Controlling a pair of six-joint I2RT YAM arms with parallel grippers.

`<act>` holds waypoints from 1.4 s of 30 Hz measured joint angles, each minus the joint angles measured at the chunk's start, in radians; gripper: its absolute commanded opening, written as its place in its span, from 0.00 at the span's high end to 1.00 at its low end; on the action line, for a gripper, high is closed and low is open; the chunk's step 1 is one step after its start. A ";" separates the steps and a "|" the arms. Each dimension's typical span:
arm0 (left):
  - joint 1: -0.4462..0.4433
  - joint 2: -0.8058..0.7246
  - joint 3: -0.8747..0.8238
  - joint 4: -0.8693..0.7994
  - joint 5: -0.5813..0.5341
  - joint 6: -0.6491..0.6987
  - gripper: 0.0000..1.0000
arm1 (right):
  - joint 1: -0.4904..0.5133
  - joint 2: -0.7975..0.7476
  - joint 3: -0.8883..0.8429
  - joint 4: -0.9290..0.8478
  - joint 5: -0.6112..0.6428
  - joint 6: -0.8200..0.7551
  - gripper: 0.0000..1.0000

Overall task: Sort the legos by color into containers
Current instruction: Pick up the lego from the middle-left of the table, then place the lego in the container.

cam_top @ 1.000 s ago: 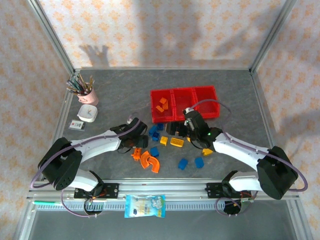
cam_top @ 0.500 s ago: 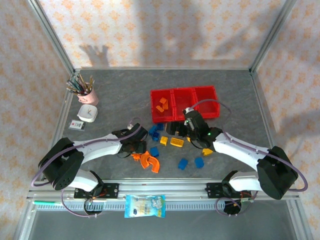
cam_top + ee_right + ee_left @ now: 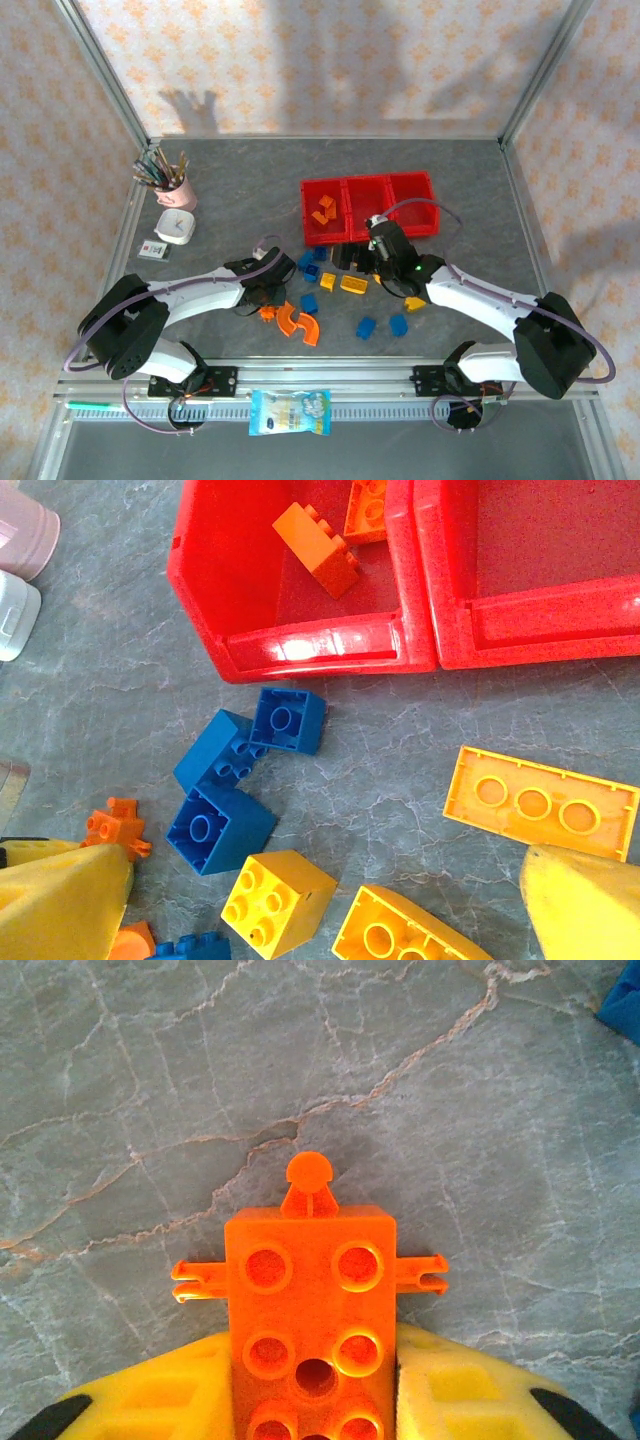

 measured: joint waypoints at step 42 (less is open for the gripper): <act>0.028 0.415 0.843 -0.077 -0.205 0.060 0.75 | -0.238 -0.085 0.049 0.002 -0.026 -0.005 0.00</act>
